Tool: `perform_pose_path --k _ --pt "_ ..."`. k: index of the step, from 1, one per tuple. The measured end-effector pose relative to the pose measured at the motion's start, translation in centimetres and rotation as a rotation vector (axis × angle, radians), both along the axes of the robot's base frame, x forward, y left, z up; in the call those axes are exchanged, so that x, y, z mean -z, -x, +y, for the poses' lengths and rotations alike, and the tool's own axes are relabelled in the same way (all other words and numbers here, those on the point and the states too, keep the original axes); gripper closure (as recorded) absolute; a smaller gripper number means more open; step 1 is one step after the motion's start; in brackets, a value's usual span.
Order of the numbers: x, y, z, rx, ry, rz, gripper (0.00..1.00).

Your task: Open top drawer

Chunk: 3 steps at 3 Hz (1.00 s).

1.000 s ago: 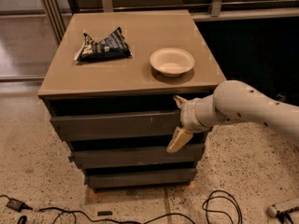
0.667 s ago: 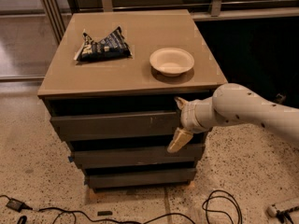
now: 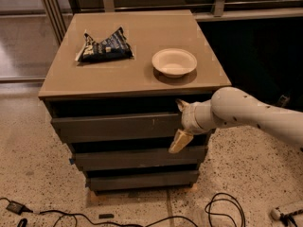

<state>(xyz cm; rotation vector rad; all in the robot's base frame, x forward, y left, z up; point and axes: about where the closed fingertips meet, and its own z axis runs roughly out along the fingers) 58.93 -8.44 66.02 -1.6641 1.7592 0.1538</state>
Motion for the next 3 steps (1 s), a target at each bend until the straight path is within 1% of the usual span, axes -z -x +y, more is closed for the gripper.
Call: perform_pose_path --k 1,3 --pt "0.00 0.00 0.00 0.000 0.000 0.000 0.18" --pt "0.00 0.00 0.01 0.000 0.000 0.000 0.65"
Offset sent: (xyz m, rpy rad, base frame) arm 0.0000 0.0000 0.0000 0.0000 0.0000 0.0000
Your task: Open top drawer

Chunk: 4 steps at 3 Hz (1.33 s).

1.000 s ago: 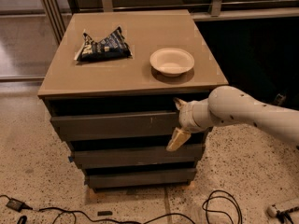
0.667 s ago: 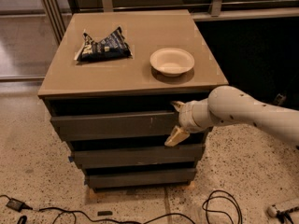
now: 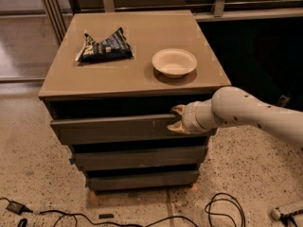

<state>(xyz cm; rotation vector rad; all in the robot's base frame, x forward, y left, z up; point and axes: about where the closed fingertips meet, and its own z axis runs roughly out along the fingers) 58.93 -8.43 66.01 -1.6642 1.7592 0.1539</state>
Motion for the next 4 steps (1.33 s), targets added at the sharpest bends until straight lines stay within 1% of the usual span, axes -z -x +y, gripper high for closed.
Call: perform_pose_path --k 1,2,3,4 --pt "-0.5 0.1 0.1 -0.003 0.004 -0.002 0.88" --pt "-1.1 0.1 0.0 -0.003 0.004 -0.002 1.00" --pt "-1.2 1.6 -0.5 0.003 0.002 0.008 1.00" --pt "-1.4 1.7 -0.5 0.003 0.002 0.008 1.00"
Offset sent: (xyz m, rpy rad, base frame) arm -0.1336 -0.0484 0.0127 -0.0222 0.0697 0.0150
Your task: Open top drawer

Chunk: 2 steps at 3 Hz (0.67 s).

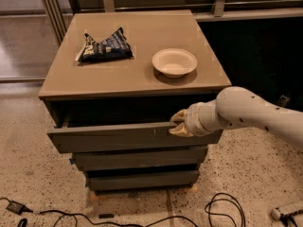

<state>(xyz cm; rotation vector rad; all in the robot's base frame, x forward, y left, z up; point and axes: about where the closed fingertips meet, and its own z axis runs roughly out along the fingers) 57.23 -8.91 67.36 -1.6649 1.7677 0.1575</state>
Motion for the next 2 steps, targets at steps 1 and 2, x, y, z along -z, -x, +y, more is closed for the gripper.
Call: perform_pose_path --k 1,2 --pt "0.00 0.00 0.00 0.000 0.000 0.000 0.92" --pt "0.00 0.00 0.00 0.000 0.000 0.000 0.75"
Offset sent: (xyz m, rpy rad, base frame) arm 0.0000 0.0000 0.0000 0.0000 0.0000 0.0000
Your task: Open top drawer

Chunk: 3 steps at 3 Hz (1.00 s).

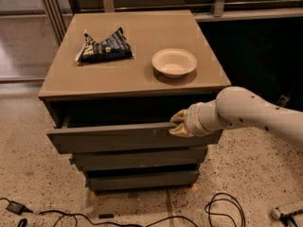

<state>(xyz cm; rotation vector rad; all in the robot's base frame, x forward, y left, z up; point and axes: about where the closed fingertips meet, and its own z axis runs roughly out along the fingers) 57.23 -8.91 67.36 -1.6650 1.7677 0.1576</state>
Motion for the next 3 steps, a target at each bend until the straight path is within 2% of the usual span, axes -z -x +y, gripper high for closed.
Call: perform_pose_path --k 3 --pt "0.00 0.00 0.01 0.000 0.000 0.000 0.00"
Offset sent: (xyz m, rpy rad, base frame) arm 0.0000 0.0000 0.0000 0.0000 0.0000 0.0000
